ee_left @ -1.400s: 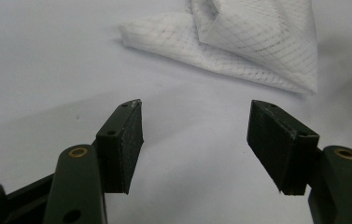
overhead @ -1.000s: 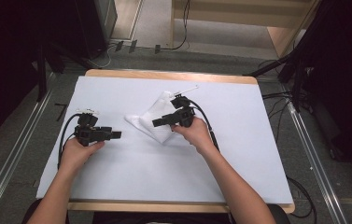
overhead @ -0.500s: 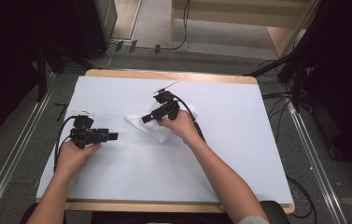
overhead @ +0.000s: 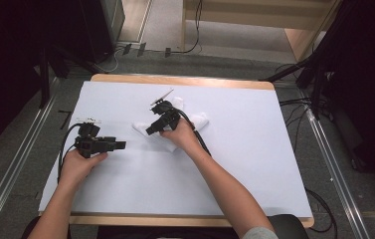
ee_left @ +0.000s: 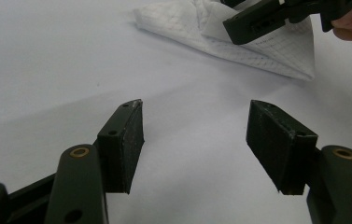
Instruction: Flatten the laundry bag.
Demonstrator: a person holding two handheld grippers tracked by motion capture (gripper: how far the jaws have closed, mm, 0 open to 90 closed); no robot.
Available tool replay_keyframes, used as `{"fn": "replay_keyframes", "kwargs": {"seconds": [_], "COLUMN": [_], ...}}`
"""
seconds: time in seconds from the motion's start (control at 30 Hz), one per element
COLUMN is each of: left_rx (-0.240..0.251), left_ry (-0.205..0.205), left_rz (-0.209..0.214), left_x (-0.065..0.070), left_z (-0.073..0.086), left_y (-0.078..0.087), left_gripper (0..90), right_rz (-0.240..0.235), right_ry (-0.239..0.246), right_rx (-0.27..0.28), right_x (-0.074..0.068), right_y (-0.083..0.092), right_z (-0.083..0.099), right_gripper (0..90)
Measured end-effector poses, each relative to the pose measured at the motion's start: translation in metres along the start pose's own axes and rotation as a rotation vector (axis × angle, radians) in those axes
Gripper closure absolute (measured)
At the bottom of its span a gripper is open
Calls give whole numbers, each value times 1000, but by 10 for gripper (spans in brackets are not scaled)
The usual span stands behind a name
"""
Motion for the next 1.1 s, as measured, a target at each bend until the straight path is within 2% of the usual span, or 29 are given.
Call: {"fn": "replay_keyframes", "kwargs": {"seconds": [0.07,0.1,0.17,0.2,0.27,0.37,0.43,0.5,0.53,0.57,0.63,0.73,0.9,1.0,1.03,1.1], "left_rx": [0,0,-4,-5,-5,-8,-6,-6,-6,-6,-4,3,15,32,32,34], "left_ry": [2,2,-4,-5,-4,-5,-5,-6,-6,-6,-11,-18,-24,-26,-30,-33], "left_rz": [0,1,1,1,-1,-1,-1,-4,-4,-4,-8,-11,-19,-8,-12,-9], "left_x": [0,1,1,1,1,1,2,2,2,2,2,2,7,13,14,18], "left_z": [0,0,0,0,0,0,0,-1,-1,-1,-1,-2,-6,-11,-13,-18], "left_y": [-1,-1,-1,-1,-1,-1,-2,-2,-2,-2,-2,-2,-3,-5,-6,-9], "left_gripper": [375,374,374,374,374,374,374,374,375,376,384,398,442,529,529,630], "right_rz": [19,56,72,103,113,149,154,109,44,28,15,16,3,-23,-23,-26], "right_ry": [5,14,22,37,39,47,48,29,10,8,3,21,47,47,47,45], "right_rx": [1,-1,-1,-3,-2,-1,4,6,7,8,24,69,103,126,126,146], "right_x": [0,0,0,0,1,3,5,7,9,10,10,6,2,2,2,3], "right_y": [0,-1,-1,-1,-1,0,0,0,1,1,6,18,34,41,41,44], "right_z": [0,0,0,0,0,1,1,1,2,2,2,3,10,21,21,26], "right_gripper": [375,439,467,531,555,677,746,840,880,884,891,892,892,890,890,890]}}
Point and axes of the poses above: each handheld gripper's, and its own axes: y roughly backward along the jaws, z roughly out of its underside, x roughly to its right, the point moved 6 cm from there along -y, roughly forward along the jaws, and after that the axes turned 14 degrees about -x, right-handed, at the moved point
